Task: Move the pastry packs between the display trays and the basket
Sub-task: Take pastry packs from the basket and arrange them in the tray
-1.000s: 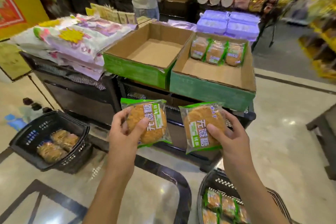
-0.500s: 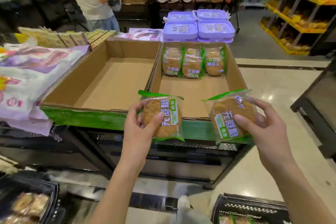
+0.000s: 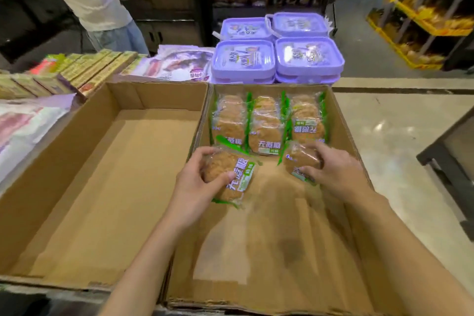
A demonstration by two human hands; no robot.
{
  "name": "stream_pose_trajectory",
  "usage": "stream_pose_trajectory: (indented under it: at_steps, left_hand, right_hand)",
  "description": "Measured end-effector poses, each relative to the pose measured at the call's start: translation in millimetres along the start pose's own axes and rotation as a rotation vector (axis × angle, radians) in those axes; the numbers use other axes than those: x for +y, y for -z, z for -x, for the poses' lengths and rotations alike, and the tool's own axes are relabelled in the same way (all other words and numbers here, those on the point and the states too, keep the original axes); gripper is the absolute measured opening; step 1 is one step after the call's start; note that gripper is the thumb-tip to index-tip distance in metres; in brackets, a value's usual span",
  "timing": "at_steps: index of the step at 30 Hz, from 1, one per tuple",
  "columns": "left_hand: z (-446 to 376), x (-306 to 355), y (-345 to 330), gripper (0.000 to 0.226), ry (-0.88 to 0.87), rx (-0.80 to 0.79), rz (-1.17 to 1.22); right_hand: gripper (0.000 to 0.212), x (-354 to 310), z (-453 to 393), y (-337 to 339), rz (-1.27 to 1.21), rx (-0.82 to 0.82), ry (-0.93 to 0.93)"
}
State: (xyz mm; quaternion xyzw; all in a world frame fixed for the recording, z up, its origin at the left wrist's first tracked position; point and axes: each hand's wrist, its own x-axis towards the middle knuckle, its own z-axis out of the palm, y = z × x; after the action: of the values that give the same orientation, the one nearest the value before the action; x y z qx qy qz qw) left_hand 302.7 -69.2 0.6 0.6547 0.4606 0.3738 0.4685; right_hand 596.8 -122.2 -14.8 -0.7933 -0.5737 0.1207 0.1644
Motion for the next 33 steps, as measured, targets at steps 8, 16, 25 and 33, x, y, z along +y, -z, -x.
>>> stream_pose_trajectory:
  at_steps: [8,16,25,33]
  left_hand:
    - [-102.7,-11.1,-3.8,0.043,-0.346,-0.363,-0.968]
    - [-160.1,-30.7,-21.8,0.042,-0.542,-0.343,-1.392]
    - [-160.2,-49.5,-26.6,0.06,-0.572,-0.134,-1.401]
    - [-135.9,-49.3,-64.7,0.077,-0.442,-0.206,-1.398]
  right_hand:
    - [0.044,15.6,-75.8,-4.6,0.414,-0.019,0.011]
    - [0.04,27.3,-95.8,-22.1,0.55,0.147,0.004]
    - [0.066,32.1,-100.8,-40.5,0.491,0.172,0.148]
    - [0.075,37.6,-104.0,-46.1,0.49,0.157,0.173]
